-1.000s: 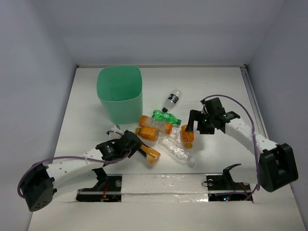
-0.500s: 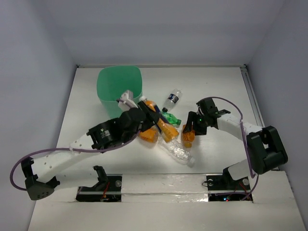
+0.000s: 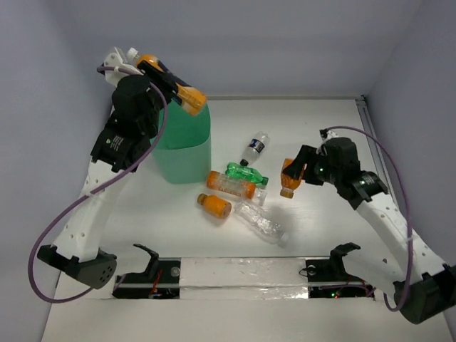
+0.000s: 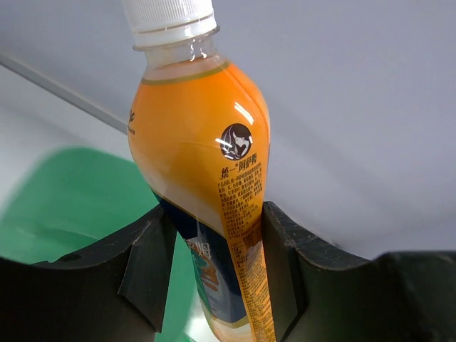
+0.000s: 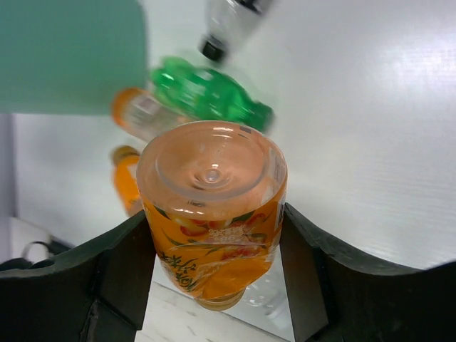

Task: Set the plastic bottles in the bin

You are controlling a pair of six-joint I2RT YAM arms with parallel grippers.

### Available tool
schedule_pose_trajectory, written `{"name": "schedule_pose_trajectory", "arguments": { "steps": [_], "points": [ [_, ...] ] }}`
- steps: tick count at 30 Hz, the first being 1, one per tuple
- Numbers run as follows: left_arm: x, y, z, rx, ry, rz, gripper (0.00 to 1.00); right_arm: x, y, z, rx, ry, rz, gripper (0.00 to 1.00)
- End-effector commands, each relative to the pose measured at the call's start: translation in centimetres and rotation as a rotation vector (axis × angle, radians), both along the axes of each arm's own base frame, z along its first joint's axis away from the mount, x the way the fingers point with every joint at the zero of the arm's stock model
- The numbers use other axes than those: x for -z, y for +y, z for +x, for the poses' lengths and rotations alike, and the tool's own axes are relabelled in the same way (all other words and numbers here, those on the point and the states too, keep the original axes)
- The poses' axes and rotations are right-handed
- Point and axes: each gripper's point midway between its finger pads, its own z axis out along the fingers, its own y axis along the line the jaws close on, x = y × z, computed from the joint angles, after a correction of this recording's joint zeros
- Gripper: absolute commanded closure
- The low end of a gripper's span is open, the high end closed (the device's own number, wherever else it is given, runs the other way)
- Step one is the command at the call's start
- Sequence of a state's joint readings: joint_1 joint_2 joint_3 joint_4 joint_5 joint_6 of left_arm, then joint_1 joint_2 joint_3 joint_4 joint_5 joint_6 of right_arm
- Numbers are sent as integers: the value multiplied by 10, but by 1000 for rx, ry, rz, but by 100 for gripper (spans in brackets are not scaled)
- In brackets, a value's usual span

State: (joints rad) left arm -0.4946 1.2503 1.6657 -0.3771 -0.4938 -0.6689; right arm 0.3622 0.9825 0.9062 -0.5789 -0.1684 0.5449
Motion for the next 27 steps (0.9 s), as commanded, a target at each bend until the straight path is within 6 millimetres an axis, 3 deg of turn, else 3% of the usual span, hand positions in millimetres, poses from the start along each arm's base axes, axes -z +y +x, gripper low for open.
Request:
{"name": "schedule_pose_trajectory", "arguments": {
  "steps": [1, 2, 6, 8, 10, 12, 15, 16, 17, 19, 20, 22, 23, 24, 25, 26, 27],
  "points": [
    [9, 25, 26, -44, 26, 135, 66, -69, 8, 0, -4, -128, 100, 48],
    [22, 31, 31, -56, 55, 150, 66, -92, 14, 1, -21, -163, 140, 48],
    [50, 48, 41, -94, 105, 200, 59, -146, 32, 11, -56, -253, 236, 48],
    [58, 46, 42, -82, 119, 212, 41, -167, 45, 17, -77, -281, 281, 48],
    [56, 46, 39, -60, 120, 212, 25, -193, 68, 26, -122, -308, 314, 48],
    [44, 41, 35, -29, 100, 203, 19, -218, 89, 45, -132, -337, 335, 47],
    [24, 41, 20, -1, 71, 195, 19, -241, 124, 55, -175, -356, 360, 46],
    [15, 41, 9, 17, 50, 186, 21, -270, 132, 56, -186, -407, 393, 46],
    [13, 40, 3, 32, 43, 178, 22, -258, 151, 73, -194, -370, 382, 46],
    [15, 39, -18, 71, 38, 161, 30, -265, 178, 78, -219, -372, 398, 44],
    [32, 36, -22, 90, 70, 146, 33, -266, 196, 91, -227, -370, 405, 44],
    [38, 32, -45, 145, 67, 108, 45, -265, 222, 95, -255, -356, 419, 42],
    [49, 29, -50, 165, 85, 88, 50, -284, 230, 96, -266, -387, 452, 41],
    [77, 24, -54, 183, 146, 60, 52, -261, 250, 110, -272, -348, 434, 39],
    [81, 22, -65, 211, 147, 39, 57, -259, 261, 112, -280, -343, 441, 38],
    [106, 21, -68, 217, 203, 38, 59, -255, 266, 119, -271, -329, 443, 36],
    [116, 22, -73, 217, 224, 28, 59, -251, 280, 125, -280, -324, 454, 35]
  ]
}}
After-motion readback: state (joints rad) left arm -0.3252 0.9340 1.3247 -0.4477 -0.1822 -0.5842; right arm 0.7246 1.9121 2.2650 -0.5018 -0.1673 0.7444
